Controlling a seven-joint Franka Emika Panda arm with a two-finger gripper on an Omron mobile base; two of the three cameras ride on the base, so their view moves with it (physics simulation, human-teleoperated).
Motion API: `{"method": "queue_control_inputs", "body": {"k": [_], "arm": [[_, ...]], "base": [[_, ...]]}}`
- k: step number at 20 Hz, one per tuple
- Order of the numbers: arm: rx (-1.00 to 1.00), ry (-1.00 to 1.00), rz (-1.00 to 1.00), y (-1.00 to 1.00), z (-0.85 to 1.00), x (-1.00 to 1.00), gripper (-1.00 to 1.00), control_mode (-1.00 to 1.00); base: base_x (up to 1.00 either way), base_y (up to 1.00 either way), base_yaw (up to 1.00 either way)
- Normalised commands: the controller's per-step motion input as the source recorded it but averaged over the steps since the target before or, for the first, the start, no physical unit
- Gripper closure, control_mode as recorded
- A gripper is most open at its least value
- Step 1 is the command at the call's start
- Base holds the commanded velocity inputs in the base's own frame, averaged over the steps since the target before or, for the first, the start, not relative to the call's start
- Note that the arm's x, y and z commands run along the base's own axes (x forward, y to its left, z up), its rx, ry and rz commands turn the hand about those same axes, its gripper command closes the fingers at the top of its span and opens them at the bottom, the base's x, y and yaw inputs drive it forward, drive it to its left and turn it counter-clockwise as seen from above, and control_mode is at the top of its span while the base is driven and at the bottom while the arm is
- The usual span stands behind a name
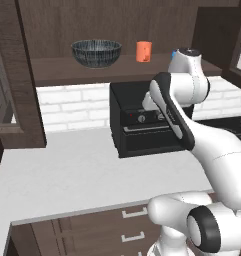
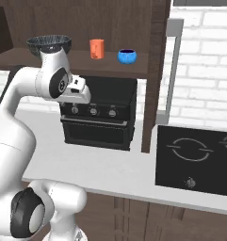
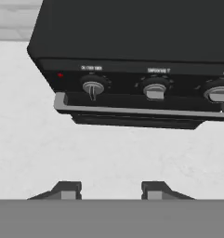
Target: Gather all objects into one cabinet and sort the glasses and bowls to opposite sides.
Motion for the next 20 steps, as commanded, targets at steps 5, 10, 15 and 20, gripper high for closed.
{"method": "queue_control_inputs", "body": {"k": [5, 10, 15, 20], "arm": [[0.00, 0.00, 0.00, 0.00, 0.00, -0.33, -1.00, -1.00], [0.00, -0.13, -0.02, 0.00, -0.04, -0.98, -1.00, -1.00], [0.00, -0.18, 0.00, 0.00, 0.12, -0.98, -1.00, -1.00], [0.00, -0.06, 0.00, 0.01, 0.26, -0.82, -1.00, -1.00]], "base": [[0.00, 0.00, 0.00], [0.00, 0.00, 0.00], [0.00, 0.00, 0.00], [0.00, 0.00, 0.00]]}}
